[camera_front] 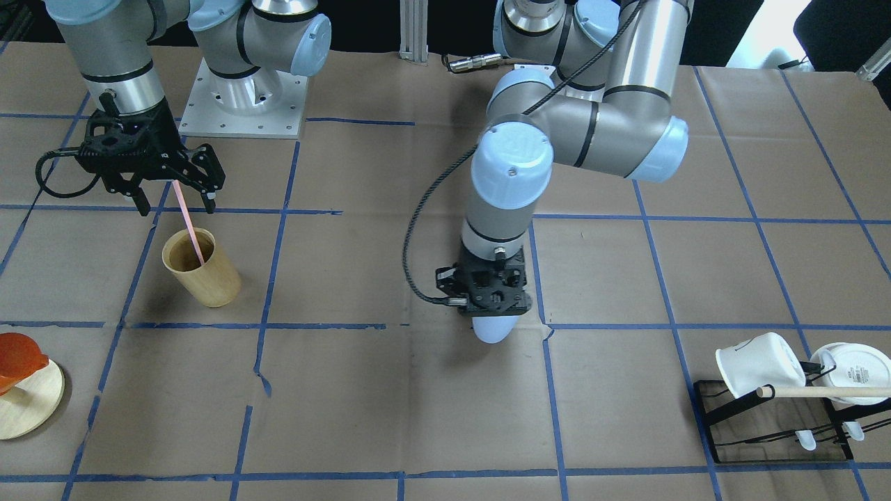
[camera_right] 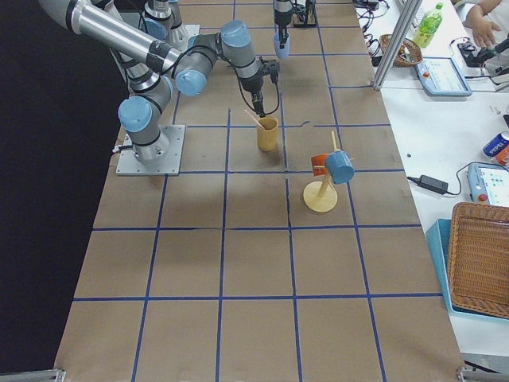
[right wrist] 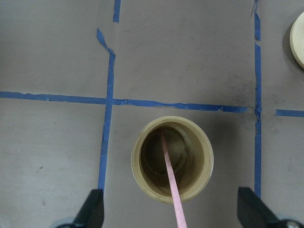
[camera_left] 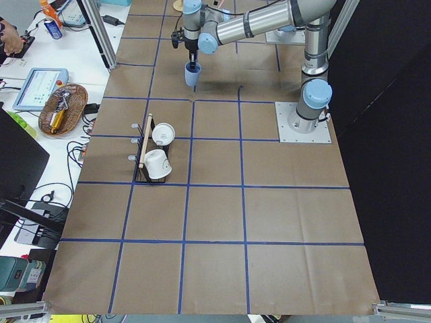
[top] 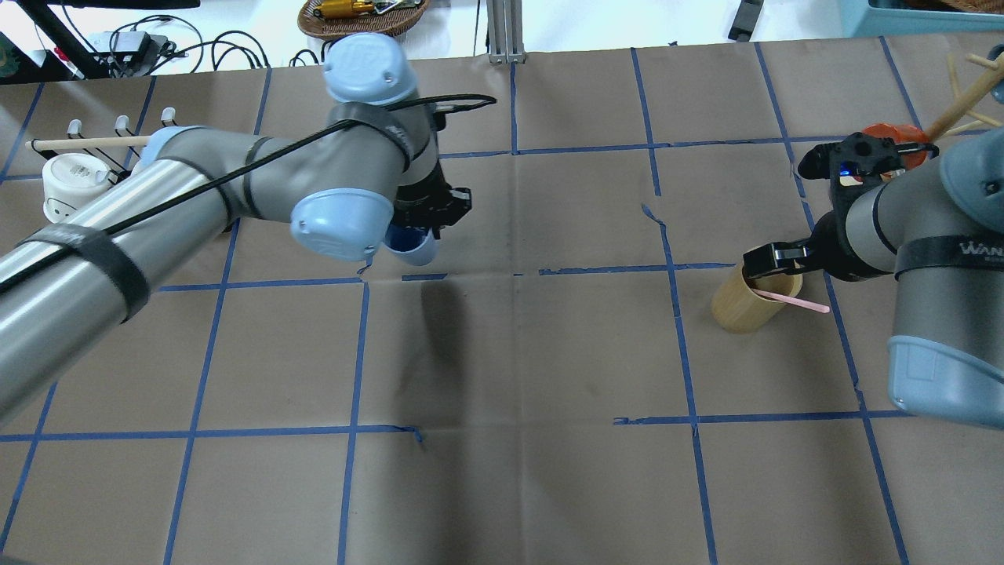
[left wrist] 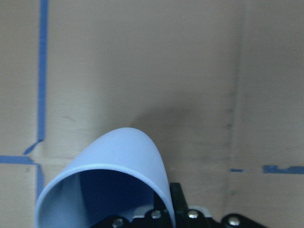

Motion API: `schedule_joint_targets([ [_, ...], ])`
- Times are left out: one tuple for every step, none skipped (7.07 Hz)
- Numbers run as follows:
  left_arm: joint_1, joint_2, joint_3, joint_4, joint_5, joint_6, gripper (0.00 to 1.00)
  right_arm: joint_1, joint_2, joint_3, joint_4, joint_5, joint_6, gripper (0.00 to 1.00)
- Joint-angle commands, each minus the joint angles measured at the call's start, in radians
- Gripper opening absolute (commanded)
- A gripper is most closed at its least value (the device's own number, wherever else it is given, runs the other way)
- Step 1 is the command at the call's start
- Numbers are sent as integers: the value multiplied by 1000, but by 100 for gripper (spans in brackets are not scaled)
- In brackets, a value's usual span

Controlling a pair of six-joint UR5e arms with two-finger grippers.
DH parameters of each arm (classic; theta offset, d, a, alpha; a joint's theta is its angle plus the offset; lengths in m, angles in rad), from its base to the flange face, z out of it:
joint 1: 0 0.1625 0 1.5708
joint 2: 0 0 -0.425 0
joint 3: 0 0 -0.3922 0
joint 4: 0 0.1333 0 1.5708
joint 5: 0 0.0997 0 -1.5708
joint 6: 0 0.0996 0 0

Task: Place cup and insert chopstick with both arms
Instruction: 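Carry the blue cup to table center while the right gripper reaches the chopstick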

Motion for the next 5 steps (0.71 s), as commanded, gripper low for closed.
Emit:
schedule_joint_targets([
  [-121, -146, 191, -107, 5, -150, 0, -3, 3, 6, 4, -8, 1, 96],
  [-135, -146, 198, -163, 4, -160, 0, -12, 3, 8, 11, -14, -2, 95],
  [-138, -170, 210, -162, -10, -169, 0, -17, 3, 18, 16, -16, -4, 94],
  [-138, -184, 212, -159, -16, -178, 0, -18, 2, 29, 16, -16, -4, 93],
  [-138, -162, 197, -163, -16, -177, 1, -18, 2, 29, 28, -17, -4, 91],
])
